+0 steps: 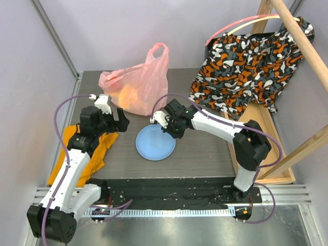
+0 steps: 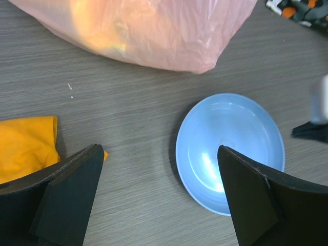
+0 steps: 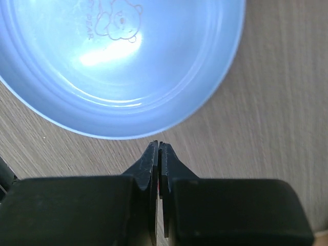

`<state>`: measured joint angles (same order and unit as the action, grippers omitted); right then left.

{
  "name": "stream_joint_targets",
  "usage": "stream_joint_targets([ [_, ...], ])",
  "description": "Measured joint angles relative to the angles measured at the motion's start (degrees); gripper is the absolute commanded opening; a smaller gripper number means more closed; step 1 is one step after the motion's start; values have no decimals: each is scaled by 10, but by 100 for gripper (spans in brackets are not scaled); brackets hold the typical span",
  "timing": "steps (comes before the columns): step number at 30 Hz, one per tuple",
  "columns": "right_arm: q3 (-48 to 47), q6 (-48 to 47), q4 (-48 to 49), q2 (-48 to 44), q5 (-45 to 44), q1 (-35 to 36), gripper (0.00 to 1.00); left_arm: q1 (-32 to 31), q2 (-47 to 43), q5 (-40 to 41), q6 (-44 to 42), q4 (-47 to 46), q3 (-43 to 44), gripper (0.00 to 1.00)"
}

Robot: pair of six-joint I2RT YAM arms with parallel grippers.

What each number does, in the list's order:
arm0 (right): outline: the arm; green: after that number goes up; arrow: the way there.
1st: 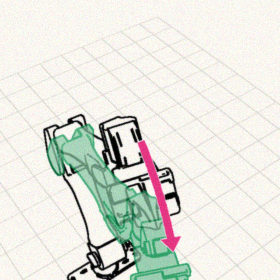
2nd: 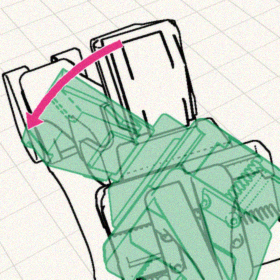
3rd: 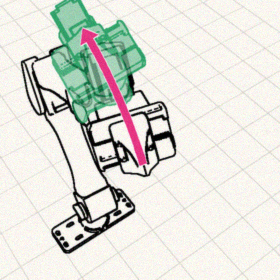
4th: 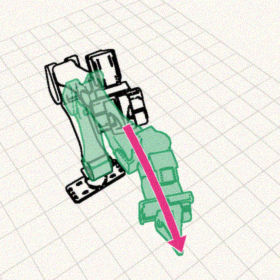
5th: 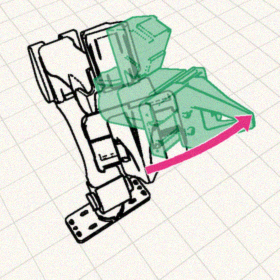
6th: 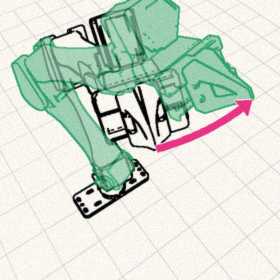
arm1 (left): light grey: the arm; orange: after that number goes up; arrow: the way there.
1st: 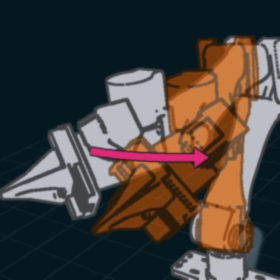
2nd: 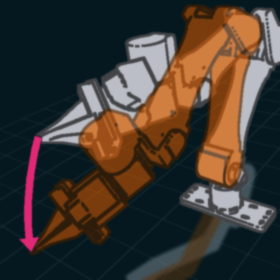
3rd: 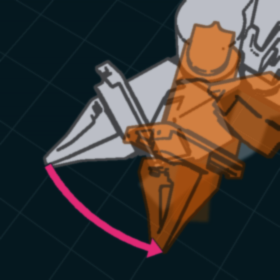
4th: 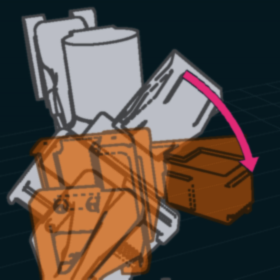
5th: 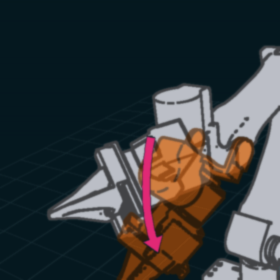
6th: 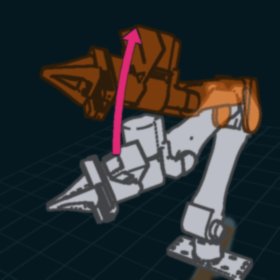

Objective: Take the fake fruits out of the plastic bag
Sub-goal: Adjust the plate at the center of the board.

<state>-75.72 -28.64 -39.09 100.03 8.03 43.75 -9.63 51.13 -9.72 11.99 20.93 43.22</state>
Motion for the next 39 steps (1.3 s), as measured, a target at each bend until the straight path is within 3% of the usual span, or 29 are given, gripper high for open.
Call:
stream_joint_targets([
  [9,-6,16,25,71,-28,7,1,19,11,28,11,36,131,100],
  [15,-21,21,69,118,-105,4,1,26,38,70,5,31,219,100],
  [30,-13,11,88,69,-177,-34,1,54,130,160,-50,32,260,99],
  [32,-19,12,80,53,-176,-34,3,70,159,161,-51,38,294,92],
  [34,-38,19,67,44,-167,-34,35,110,202,116,-35,61,353,90],
  [35,-56,26,60,42,-162,-34,44,136,227,91,-28,71,388,90],
  [39,-167,64,47,45,-142,-34,58,197,303,22,-16,88,480,90],
])
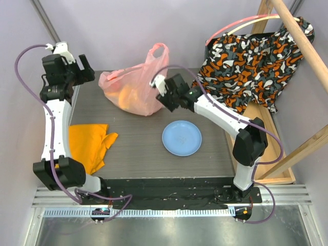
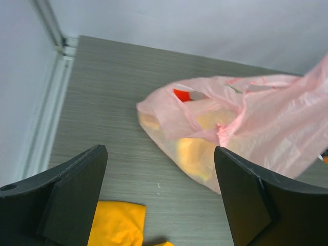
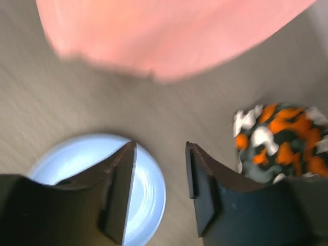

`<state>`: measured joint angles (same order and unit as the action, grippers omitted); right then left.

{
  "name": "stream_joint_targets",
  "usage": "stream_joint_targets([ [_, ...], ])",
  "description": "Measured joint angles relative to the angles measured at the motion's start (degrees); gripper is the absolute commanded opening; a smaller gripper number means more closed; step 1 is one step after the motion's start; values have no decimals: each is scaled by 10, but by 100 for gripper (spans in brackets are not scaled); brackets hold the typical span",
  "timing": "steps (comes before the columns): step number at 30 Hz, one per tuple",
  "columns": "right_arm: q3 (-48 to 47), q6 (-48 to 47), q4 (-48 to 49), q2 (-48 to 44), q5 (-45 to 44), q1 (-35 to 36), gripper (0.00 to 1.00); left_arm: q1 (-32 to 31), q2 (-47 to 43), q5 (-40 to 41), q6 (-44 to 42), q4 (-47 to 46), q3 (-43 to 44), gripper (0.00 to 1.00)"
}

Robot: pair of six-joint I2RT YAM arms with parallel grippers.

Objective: Take the fake fruits out of the plastic bag
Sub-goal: Adjust the plate at the center of the board, then adjust the plastic bag at the center of the board.

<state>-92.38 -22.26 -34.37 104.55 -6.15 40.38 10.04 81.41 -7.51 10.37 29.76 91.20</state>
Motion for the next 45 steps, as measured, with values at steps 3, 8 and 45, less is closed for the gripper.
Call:
stream_joint_targets([
  [3,-104,36,25,12,3,0,73,-1,27,-56,-10,9,5,89],
  [8,-218,82,73,56,-16,0,83,-15,54,-123,-50,15,3,89],
  [45,-339,186,181,162,-59,-30,80,-149,-157,-43,-124,125,-111,0],
])
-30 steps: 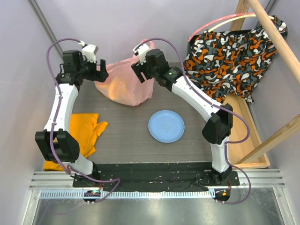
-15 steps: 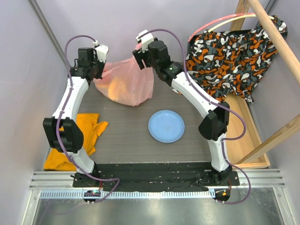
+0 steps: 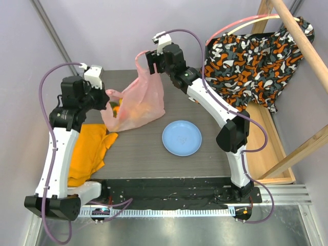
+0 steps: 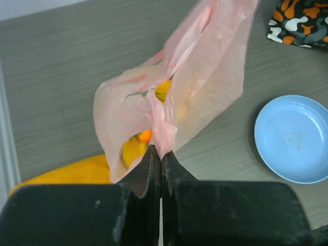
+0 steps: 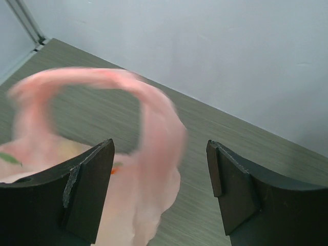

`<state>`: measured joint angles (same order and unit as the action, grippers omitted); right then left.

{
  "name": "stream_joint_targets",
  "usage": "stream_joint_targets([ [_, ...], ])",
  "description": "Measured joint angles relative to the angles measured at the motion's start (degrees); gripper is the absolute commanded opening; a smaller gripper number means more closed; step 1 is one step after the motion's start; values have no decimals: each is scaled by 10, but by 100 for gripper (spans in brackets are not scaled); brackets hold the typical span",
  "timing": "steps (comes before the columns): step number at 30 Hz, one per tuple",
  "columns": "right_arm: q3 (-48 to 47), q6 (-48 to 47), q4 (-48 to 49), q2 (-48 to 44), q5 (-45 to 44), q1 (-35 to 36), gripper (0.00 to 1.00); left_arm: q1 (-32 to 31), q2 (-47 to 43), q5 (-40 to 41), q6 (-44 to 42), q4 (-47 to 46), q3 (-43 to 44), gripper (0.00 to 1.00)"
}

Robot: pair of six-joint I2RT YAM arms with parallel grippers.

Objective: Take the fake fruits out of the plastic bag
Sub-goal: Adjust the plastic bag at the center of the board.

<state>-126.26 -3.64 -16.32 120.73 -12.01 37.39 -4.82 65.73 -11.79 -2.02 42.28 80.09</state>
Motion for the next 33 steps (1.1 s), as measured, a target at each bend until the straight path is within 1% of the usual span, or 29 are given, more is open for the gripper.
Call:
stream_joint_targets([
  [2,-1,26,-4,0,16,0,80,0,1,-9,10,0,-13,0],
  [5,0,67,-17,-3,46,0,79,0,32,-17,24,-2,-30,0],
  [9,35,101,-29,-35,85,3,79,0,75,-19,37,1,-46,0],
  [12,55,111,-32,-62,123,5,80,0,76,-20,46,1,-46,0],
  [14,59,115,-32,-76,155,6,82,0,72,-20,48,0,-46,0],
  [18,58,116,-26,-84,213,9,84,0,69,-20,49,0,-46,0],
  [22,58,116,-31,-84,243,16,84,0,69,-19,49,0,-46,0],
  [24,59,116,-31,-86,253,18,86,0,68,-19,49,0,-46,0],
  [28,81,113,-33,-99,268,27,86,0,68,-19,49,0,-45,0],
  [32,84,101,-37,-102,246,43,81,0,68,-19,49,0,-45,0],
  [33,83,98,-39,-101,235,48,71,0,67,-19,49,0,-45,0],
])
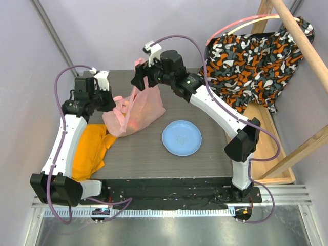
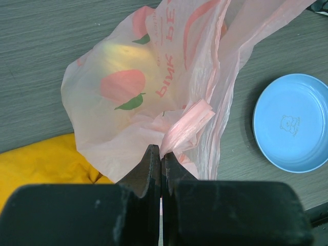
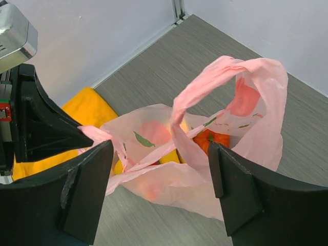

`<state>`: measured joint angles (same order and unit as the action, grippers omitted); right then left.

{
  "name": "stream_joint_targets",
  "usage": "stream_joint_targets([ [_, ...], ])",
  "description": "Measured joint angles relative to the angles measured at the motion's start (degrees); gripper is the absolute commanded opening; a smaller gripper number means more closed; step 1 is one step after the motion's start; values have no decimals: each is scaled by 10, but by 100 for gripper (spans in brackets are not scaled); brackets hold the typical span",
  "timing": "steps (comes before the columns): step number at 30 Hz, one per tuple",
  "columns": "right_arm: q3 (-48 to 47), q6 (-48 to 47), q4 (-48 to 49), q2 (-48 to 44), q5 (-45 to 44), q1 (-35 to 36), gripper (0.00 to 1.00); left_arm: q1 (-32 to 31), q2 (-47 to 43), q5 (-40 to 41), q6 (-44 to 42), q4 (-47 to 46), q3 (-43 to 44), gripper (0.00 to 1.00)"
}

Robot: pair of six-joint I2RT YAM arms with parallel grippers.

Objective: Take the fake fruits out of the plastic bag
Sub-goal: Adjust the plastic bag at the center of the board.

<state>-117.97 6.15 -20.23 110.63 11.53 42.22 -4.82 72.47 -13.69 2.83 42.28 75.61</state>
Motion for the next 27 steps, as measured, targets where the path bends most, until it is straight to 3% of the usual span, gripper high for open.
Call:
stream_joint_targets([
  [2,-12,-4,-5,7,-23,8,51,0,-1,0,0,0,0,0],
  [4,-40,-13,-6,25,-45,14,10,0,-1,0,-1,0,0,0],
  [5,-54,-17,-5,34,-55,16,3,0,0,0,-1,-1,0,0],
  [10,-112,-56,25,85,-141,1,1,0,72,2,7,1,83,0],
  [12,-148,-81,47,118,-165,-19,1,0,157,5,12,-8,185,0],
  [16,-282,-126,97,228,-195,-81,1,0,363,27,12,-5,474,0],
  [19,-306,-176,142,266,-207,-122,1,1,470,53,12,-3,644,0],
  [26,-179,-236,244,190,-212,-150,2,2,436,57,22,-18,677,0],
  [27,-150,-236,250,162,-208,-147,13,2,413,51,26,-22,664,0],
])
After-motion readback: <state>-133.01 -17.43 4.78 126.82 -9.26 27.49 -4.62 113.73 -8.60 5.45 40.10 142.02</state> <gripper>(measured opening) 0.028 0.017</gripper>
